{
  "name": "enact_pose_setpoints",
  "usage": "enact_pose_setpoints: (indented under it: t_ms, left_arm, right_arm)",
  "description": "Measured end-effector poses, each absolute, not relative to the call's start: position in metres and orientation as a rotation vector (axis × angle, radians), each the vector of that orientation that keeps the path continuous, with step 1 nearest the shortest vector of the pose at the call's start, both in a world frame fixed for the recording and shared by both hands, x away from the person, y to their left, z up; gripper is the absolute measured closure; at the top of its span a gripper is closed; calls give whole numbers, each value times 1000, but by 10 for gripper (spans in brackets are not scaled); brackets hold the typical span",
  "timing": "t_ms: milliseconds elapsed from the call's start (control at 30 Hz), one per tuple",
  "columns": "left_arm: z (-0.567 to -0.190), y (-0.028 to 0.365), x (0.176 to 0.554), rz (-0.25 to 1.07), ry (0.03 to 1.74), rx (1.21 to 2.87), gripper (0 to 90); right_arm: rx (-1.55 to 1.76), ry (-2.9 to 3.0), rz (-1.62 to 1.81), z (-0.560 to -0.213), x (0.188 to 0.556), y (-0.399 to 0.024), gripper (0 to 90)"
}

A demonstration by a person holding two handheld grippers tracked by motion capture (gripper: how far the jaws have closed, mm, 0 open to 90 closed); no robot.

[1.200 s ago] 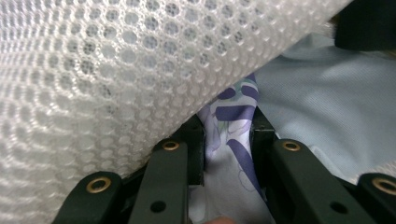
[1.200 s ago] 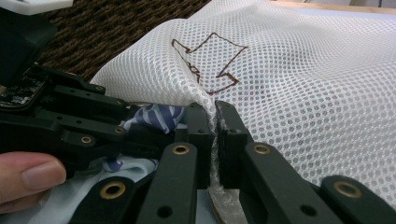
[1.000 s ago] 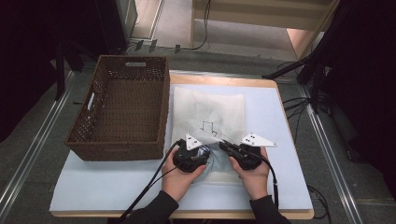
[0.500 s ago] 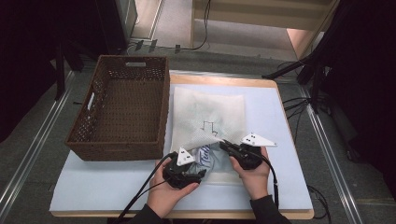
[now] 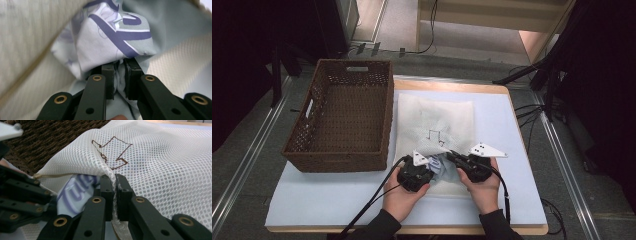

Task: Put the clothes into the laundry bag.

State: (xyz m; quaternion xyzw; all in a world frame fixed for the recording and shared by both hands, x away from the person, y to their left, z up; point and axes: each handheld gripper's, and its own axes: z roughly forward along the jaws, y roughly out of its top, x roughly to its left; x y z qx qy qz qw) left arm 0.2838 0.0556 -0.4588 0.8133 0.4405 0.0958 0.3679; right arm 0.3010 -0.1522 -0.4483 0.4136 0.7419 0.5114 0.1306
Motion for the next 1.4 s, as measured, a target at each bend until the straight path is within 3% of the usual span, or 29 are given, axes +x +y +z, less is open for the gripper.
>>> enact_pose_setpoints:
  t_ms: [333, 600, 967, 1200, 1400]
  left_arm:
    - [-464, 43, 315, 403, 1207, 2056, 801]
    - [-456, 57, 296, 363, 1105, 2045, 636]
    - [-447, 72, 265, 293, 1020, 2058, 552]
    - [-461, 66, 254, 259, 1000, 2128, 848]
    - [-469, 66, 270, 281, 1104, 2110, 900]
  right_arm:
    - [1201, 2160, 1478, -449, 301, -151, 867]
    - [1205, 2162, 1477, -450, 302, -152, 866]
    - [1207, 2165, 1473, -451, 303, -152, 866]
    - [1209, 2167, 1471, -451, 303, -152, 866]
    - [1209, 2167, 1471, -451, 302, -152, 866]
